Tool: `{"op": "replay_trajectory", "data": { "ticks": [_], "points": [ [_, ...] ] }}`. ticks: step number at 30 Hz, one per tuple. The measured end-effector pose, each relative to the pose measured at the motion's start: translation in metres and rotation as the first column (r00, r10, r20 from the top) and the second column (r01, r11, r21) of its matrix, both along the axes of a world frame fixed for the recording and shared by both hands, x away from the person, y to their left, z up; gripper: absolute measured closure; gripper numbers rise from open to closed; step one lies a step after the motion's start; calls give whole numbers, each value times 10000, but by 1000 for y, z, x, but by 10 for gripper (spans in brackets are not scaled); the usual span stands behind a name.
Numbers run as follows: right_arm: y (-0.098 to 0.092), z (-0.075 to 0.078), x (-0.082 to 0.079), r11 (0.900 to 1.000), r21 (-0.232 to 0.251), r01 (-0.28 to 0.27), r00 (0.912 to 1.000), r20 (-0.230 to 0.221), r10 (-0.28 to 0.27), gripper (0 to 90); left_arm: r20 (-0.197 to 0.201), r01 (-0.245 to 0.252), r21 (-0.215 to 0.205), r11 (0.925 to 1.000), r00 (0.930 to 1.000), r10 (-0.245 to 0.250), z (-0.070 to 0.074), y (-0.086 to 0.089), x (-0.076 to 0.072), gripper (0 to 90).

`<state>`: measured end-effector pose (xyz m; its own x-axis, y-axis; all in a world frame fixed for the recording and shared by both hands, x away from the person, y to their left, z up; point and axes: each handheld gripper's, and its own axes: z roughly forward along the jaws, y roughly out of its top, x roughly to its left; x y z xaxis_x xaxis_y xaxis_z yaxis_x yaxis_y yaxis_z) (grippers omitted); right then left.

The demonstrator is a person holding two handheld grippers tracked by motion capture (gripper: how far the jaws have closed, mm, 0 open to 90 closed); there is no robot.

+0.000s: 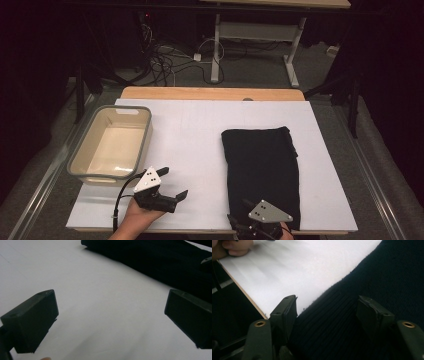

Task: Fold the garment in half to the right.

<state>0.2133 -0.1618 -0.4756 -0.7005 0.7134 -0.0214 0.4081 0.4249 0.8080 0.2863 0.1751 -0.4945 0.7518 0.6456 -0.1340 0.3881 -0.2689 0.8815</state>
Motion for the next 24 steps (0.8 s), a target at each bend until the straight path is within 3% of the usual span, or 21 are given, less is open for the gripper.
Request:
{"op": "replay_trajectory", "data": {
  "ticks": [9,16,19,24],
  "points": [
    [5,-8,-16,9976,-676,-155,9998,-98,148,350,-16,0,-5,10000,10000,0,0,0,0,0],
    [14,-16,-20,9940,-1098,25,9998,212,-2,352,-27,6,-7,10000,10000,-6,0,0,0,0],
    [19,-19,-22,9878,-1543,227,9981,605,-135,390,-26,-7,-3,10000,10000,7,0,0,0,0],
    [18,-20,-21,9868,-1585,343,9963,837,-212,513,-35,-48,-14,10000,10000,48,0,0,0,0]
  ]
}}
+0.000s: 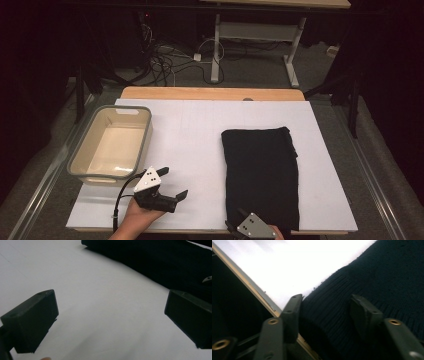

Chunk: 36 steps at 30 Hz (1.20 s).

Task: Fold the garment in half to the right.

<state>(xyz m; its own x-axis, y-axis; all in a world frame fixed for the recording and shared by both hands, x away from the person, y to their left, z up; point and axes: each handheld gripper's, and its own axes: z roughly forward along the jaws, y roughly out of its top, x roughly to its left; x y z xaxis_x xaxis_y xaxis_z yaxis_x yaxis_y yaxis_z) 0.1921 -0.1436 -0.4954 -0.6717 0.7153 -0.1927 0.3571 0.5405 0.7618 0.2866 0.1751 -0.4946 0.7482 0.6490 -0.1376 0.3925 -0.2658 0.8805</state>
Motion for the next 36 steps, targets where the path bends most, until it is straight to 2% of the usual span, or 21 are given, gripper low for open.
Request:
{"op": "replay_trajectory", "data": {
  "ticks": [3,5,10,11,14,17,19,20,21,24,26,27,36],
  "points": [
    [-2,-1,1,9999,-149,59,9996,269,-55,621,-7,-36,-13,10000,10000,36,0,0,0,0],
    [-5,0,2,10000,-91,-13,9998,222,15,652,-18,-53,-46,10000,10000,53,0,0,0,0],
    [-11,2,7,9994,311,-128,9999,-109,132,667,-144,-247,-125,9996,9996,245,0,1,1,0],
    [-12,2,8,9991,339,-249,9996,-144,254,668,-193,-435,-46,9990,9989,434,4,-2,2,0],
    [-13,2,8,9989,422,-210,9996,-177,217,669,-285,-416,-420,9982,9988,405,16,-8,6,0],
    [-14,2,8,9984,512,-241,9994,-229,253,668,-85,-390,-375,9985,9992,387,25,-20,13,0],
    [-15,2,8,9979,615,-210,9993,-303,229,668,-179,-245,-354,9991,9996,239,27,-31,19,0],
    [-15,2,8,9979,615,-210,9993,-303,229,668,-179,-245,-354,9991,9996,239,27,-31,19,0],
    [-15,2,8,9977,636,-247,9992,-293,267,668,-240,-124,-233,9997,9996,118,27,-42,25,0],
    [-16,2,9,9972,684,-290,9990,-306,311,667,-445,6,-232,9997,9990,-16,26,-58,35,0],
    [-16,1,9,9971,691,-314,9990,-292,335,667,-452,22,-188,9998,9990,-30,26,-62,37,0],
    [-16,1,9,9972,688,-298,9990,-308,319,667,-531,33,-140,9999,9986,-40,26,-71,44,0],
    [-16,1,9,9967,755,-299,9989,-351,326,666,-883,-19,107,9999,9961,28,26,-103,77,0]
  ]
}}
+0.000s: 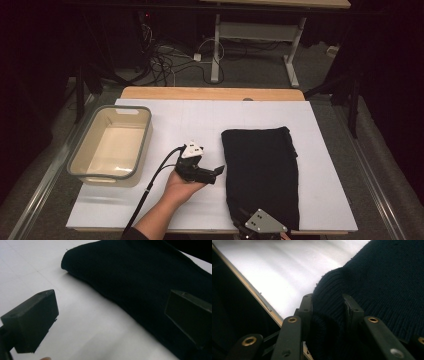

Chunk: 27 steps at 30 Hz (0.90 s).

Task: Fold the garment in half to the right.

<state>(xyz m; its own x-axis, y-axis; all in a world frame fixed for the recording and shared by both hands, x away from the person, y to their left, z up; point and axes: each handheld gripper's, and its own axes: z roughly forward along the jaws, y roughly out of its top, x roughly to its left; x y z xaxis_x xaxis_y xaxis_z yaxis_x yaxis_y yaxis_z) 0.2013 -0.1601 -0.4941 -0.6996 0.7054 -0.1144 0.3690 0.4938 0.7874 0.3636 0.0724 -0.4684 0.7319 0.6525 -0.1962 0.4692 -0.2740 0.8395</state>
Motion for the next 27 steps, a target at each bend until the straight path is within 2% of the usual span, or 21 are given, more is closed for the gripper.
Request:
{"op": "replay_trajectory", "data": {
  "ticks": [6,7,8,11,17,22,27],
  "points": [
    [0,0,0,10000,3,3,10000,4,-3,666,-225,28,134,9999,9997,-25,-1,-18,17,0],
    [0,0,0,10000,14,17,10000,-5,-17,666,-339,15,136,9999,9994,-10,-1,-26,24,0],
    [0,0,0,10000,14,17,10000,-5,-17,666,-339,15,136,9999,9994,-10,-1,-26,24,0],
    [0,0,0,10000,22,-2,10000,20,2,665,-496,-56,314,9995,9987,71,-1,-39,38,0],
    [0,0,0,10000,14,-3,10000,26,3,665,-686,-295,348,9990,9971,319,0,-55,57,35],
    [0,0,-1,10000,31,23,10000,31,-23,665,-1216,-653,565,9963,9900,718,-6,-65,76,87],
    [0,-1,-1,10000,40,11,10000,45,-11,665,-1714,-925,1336,9867,9785,1149,-14,-74,90,109]
  ]
}}
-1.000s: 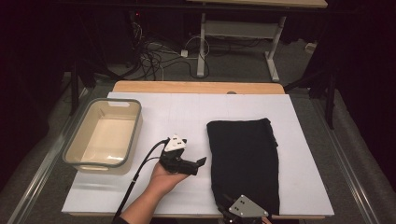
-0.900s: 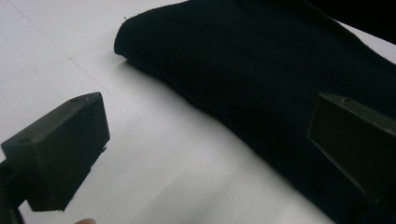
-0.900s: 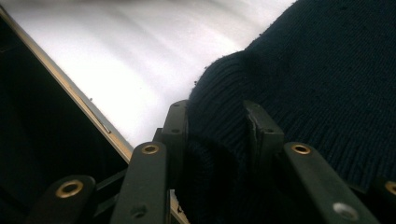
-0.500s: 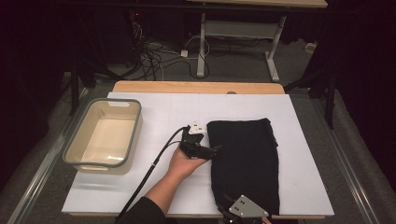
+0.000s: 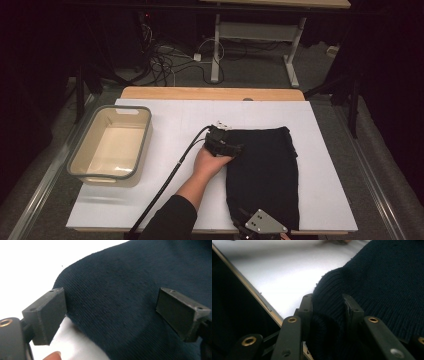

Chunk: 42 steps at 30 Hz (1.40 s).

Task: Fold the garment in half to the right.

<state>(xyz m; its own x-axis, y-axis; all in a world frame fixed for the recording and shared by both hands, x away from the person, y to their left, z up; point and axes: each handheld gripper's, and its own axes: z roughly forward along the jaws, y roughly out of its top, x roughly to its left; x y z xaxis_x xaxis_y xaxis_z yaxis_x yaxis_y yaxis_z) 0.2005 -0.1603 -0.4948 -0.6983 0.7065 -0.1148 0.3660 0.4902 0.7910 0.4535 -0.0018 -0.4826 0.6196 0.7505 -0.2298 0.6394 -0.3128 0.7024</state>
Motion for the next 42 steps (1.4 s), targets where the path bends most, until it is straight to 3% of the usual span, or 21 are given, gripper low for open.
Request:
{"op": "replay_trajectory", "data": {
  "ticks": [4,7,11,15,19,25,31,42],
  "points": [
    [0,0,0,10000,19,-15,10000,-8,15,665,-441,-395,138,9991,9982,401,-4,-1,6,153],
    [0,0,0,10000,26,-19,10000,7,18,665,-258,-672,441,9968,9973,684,-3,-4,3,214],
    [0,-1,-1,10000,12,9,10000,34,-9,665,-219,-700,376,9968,9972,708,-3,-3,3,382],
    [0,-1,-1,10000,-31,-41,9999,128,42,665,-418,-516,46,9987,9978,517,-2,-3,3,565],
    [1,0,-1,9999,-37,-96,9999,116,97,665,64,-387,99,9992,9992,387,-2,-5,-1,668],
    [3,1,-1,9998,11,-178,9998,69,178,671,358,-494,-18,9988,9981,494,1,-2,-3,708],
    [14,3,1,9994,20,-343,9993,114,343,672,550,-805,-57,9967,9952,807,5,15,-1,714],
    [60,4,18,9959,116,-894,9960,56,893,672,899,-1632,73,9866,9827,1619,8,67,5,731]
  ]
}}
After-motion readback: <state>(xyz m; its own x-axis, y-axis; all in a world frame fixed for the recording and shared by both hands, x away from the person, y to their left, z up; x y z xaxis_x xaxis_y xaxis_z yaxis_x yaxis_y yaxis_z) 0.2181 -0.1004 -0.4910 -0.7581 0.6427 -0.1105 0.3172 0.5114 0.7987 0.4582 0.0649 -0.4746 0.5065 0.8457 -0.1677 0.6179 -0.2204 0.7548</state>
